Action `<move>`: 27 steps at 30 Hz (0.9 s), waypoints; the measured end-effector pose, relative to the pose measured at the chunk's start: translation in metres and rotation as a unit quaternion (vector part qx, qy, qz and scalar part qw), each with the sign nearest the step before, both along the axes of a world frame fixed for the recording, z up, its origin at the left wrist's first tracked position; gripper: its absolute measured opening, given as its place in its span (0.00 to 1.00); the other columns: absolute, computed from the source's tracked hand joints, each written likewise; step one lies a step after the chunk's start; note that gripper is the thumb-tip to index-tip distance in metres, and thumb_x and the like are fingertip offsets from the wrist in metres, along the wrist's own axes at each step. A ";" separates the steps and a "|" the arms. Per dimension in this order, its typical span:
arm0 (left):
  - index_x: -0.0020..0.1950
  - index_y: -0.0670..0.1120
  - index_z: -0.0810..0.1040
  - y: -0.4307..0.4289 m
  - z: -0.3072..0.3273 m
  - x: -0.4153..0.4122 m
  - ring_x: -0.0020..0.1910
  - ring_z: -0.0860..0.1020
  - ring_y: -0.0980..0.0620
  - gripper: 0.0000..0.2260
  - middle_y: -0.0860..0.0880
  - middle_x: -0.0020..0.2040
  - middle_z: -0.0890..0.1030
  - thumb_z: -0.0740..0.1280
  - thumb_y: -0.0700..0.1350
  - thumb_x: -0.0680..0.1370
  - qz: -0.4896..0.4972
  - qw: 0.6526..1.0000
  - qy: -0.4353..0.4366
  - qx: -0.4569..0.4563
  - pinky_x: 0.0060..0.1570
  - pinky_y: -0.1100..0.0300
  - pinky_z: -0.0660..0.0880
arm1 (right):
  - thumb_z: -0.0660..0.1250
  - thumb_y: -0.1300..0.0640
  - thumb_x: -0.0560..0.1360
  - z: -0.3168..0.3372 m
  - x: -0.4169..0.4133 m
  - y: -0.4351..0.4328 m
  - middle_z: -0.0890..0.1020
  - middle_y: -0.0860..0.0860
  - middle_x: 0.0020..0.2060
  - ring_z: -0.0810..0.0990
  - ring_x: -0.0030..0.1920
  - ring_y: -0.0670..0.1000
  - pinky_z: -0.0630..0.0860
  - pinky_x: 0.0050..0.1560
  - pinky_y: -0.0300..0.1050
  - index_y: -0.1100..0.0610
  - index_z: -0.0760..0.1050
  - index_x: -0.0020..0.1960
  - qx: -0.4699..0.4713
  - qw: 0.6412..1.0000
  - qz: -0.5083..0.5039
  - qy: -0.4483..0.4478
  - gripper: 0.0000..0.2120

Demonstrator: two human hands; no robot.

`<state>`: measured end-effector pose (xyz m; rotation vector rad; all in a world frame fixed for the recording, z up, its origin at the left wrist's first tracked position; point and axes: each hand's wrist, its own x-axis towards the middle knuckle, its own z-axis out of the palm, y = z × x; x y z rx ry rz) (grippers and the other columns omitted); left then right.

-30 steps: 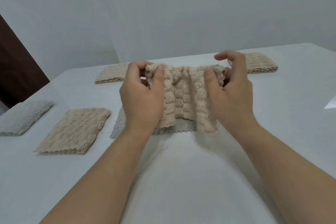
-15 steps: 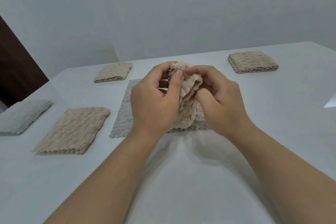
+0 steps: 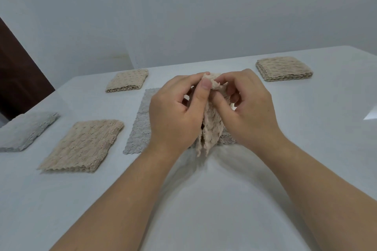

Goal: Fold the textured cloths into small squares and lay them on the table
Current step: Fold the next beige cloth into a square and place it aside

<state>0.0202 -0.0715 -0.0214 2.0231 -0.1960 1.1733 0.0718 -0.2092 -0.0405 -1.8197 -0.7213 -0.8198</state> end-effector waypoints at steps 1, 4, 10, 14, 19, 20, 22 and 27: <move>0.55 0.48 0.86 0.000 -0.001 0.000 0.48 0.81 0.59 0.09 0.60 0.46 0.83 0.69 0.50 0.81 -0.006 1.000 -0.001 0.008 0.47 0.57 0.79 | 0.72 0.53 0.77 -0.001 0.000 0.000 0.74 0.44 0.46 0.75 0.43 0.40 0.72 0.44 0.34 0.53 0.79 0.55 0.002 1.000 -0.003 -0.001 0.08; 0.57 0.47 0.85 0.001 -0.003 0.000 0.48 0.79 0.62 0.11 0.56 0.48 0.83 0.73 0.51 0.78 -0.015 0.999 -0.003 0.044 0.49 0.63 0.76 | 0.72 0.53 0.77 -0.002 0.002 -0.001 0.72 0.47 0.51 0.72 0.43 0.36 0.70 0.45 0.30 0.54 0.80 0.54 0.009 1.000 -0.015 -0.003 0.08; 0.55 0.46 0.86 0.004 -0.004 0.004 0.48 0.79 0.64 0.07 0.55 0.48 0.85 0.74 0.45 0.78 -0.018 0.998 -0.022 0.049 0.48 0.63 0.76 | 0.72 0.56 0.76 -0.002 0.001 -0.002 0.75 0.44 0.46 0.71 0.43 0.35 0.66 0.45 0.30 0.54 0.79 0.51 -0.022 0.999 -0.025 -0.022 0.05; 0.52 0.46 0.86 0.009 -0.001 0.005 0.46 0.81 0.57 0.05 0.55 0.45 0.85 0.71 0.45 0.80 -0.014 1.000 -0.007 0.020 0.47 0.56 0.79 | 0.71 0.41 0.76 -0.002 0.004 -0.002 0.77 0.42 0.45 0.73 0.46 0.40 0.69 0.45 0.35 0.50 0.79 0.52 -0.045 0.998 -0.029 0.026 0.14; 0.54 0.52 0.83 0.022 0.008 0.007 0.48 0.82 0.55 0.05 0.57 0.46 0.84 0.68 0.49 0.82 -0.004 0.997 0.026 -0.074 0.51 0.53 0.80 | 0.64 0.32 0.74 0.001 0.006 -0.008 0.75 0.43 0.43 0.74 0.47 0.46 0.71 0.43 0.43 0.49 0.78 0.46 -0.102 0.992 -0.055 0.043 0.20; 0.54 0.53 0.83 0.027 0.010 0.007 0.48 0.82 0.56 0.05 0.58 0.45 0.84 0.68 0.50 0.82 -0.005 0.996 0.033 -0.088 0.51 0.54 0.80 | 0.65 0.34 0.75 0.003 0.006 -0.009 0.75 0.44 0.43 0.74 0.46 0.47 0.73 0.43 0.45 0.49 0.77 0.46 -0.104 0.994 -0.030 0.028 0.18; 0.53 0.55 0.83 0.036 0.014 0.008 0.48 0.82 0.57 0.05 0.58 0.45 0.84 0.67 0.51 0.83 -0.008 0.993 0.053 -0.107 0.51 0.56 0.80 | 0.67 0.40 0.78 0.008 0.003 -0.011 0.76 0.44 0.41 0.74 0.42 0.46 0.74 0.41 0.48 0.52 0.77 0.47 -0.123 0.992 0.026 -0.009 0.15; 0.54 0.52 0.83 0.050 0.012 0.012 0.46 0.82 0.55 0.07 0.55 0.46 0.84 0.66 0.50 0.84 -0.052 0.987 0.116 -0.103 0.49 0.54 0.80 | 0.69 0.49 0.79 0.016 -0.012 -0.011 0.74 0.35 0.37 0.72 0.36 0.35 0.66 0.38 0.38 0.53 0.80 0.53 -0.155 0.975 0.157 -0.018 0.08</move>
